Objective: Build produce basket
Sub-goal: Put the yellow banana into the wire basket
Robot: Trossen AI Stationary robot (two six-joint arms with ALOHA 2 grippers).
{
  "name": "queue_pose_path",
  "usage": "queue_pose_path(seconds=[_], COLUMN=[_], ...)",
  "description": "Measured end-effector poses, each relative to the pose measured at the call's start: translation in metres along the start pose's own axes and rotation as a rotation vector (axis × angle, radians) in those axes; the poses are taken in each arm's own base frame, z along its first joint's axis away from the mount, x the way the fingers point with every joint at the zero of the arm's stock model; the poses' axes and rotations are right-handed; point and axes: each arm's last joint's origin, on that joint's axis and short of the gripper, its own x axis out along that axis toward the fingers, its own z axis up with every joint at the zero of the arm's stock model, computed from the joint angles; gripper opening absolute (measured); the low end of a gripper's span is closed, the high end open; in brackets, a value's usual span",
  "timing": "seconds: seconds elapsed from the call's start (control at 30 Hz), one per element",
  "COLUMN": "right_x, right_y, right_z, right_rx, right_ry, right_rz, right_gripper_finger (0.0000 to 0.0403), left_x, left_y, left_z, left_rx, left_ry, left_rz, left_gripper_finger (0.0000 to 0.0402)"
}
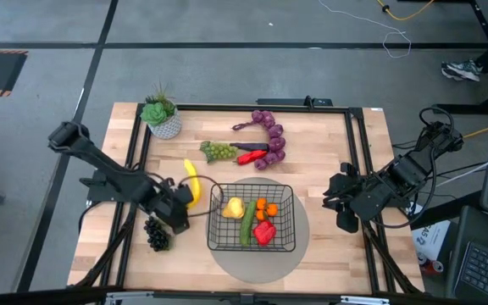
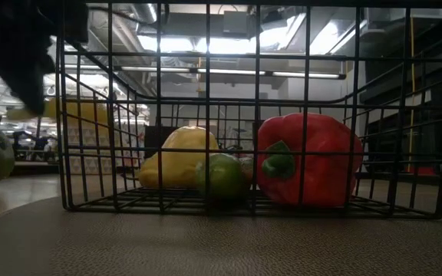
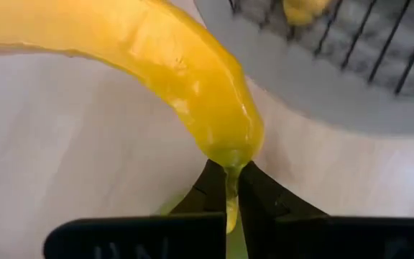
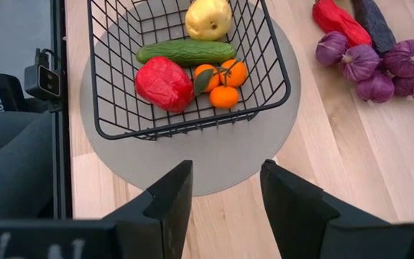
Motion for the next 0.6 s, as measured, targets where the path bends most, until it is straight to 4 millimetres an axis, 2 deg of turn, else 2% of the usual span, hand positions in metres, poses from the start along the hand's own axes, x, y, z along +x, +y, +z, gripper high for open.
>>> queue_pose_path(seconds=[0.13,0.3,0.43,0.6], right_x=[0.000,0.000,0.000,0.000], right_y=[0.000,0.000,0.000,0.000], right_z=[0.000,0.000,0.000,0.000], right_rx=[-0.002,-0.003,-0.003,-0.003], right_ry=[0.001,0.002,0.002,0.002], right_rz=[-0.001,-0.002,-0.003,-0.003], right_gripper_finger=[0.0165,0.0165,0.0165,0.0165], left_x=[-0.018,-0.043,-0.059,-0.080], left_y=[0.015,0.024,0.017,0.003], left_z=[0.006,0.020,0.035,0.055], left_rx=[0.001,0.012,-0.008,-0.043], left_ry=[-0.133,-0.466,-0.716,-0.943], left_rz=[0.052,0.121,0.137,0.088], left_gripper_finger=[0.0002,0.0003,0.0003,0.0002])
